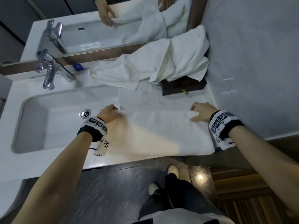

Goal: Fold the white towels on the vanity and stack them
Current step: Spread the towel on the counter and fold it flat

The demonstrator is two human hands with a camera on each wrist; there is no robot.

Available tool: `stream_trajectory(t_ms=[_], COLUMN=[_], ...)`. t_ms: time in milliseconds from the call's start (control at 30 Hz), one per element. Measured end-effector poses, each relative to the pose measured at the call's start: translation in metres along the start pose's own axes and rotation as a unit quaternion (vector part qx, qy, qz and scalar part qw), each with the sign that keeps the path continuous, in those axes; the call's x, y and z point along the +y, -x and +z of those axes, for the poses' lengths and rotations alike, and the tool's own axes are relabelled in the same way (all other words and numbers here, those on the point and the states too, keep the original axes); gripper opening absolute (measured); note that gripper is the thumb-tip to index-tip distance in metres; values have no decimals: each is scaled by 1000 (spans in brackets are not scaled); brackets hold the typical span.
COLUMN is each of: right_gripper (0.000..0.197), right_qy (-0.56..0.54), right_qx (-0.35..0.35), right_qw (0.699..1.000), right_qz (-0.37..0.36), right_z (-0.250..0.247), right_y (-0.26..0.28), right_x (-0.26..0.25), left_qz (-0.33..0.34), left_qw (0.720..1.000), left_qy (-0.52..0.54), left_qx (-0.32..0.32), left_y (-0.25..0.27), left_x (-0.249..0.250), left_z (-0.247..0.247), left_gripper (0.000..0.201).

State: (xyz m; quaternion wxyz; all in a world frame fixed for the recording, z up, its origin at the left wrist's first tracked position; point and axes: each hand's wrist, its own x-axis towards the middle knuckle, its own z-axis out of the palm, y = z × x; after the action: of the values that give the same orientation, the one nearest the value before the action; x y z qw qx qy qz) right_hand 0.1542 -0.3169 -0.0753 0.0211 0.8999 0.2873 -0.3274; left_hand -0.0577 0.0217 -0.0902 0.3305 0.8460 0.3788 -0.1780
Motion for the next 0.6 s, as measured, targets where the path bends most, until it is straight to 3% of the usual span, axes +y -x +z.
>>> stream_trajectory(t_ms=[100, 167, 267, 433, 500, 600], right_gripper=[52, 55, 54, 44, 32, 24], right_qy=[14, -6, -46, -81, -104, -121], right_qx=[-59, -61, -33, 92, 163, 289], right_qw=[998, 998, 998, 991, 979, 948], right_qz=[-11, -7, -7, -49, -61, -59], right_z=[-2, -3, -12, -49, -68, -84], right_y=[1, 3, 8, 29, 42, 62], right_x=[1, 2, 5, 0, -1, -4], left_qz=[62, 97, 118, 191, 210, 263], left_qw=[996, 990, 987, 973, 964, 927], left_qy=[-65, -93, -111, -109, -100, -117], left_qx=[-29, -40, -6, 63, 128, 242], left_y=[9, 17, 29, 53, 65, 80], left_x=[2, 3, 7, 19, 24, 29], left_z=[-4, -8, -20, -54, -69, -78], left_gripper=[35, 37, 38, 34, 29, 23])
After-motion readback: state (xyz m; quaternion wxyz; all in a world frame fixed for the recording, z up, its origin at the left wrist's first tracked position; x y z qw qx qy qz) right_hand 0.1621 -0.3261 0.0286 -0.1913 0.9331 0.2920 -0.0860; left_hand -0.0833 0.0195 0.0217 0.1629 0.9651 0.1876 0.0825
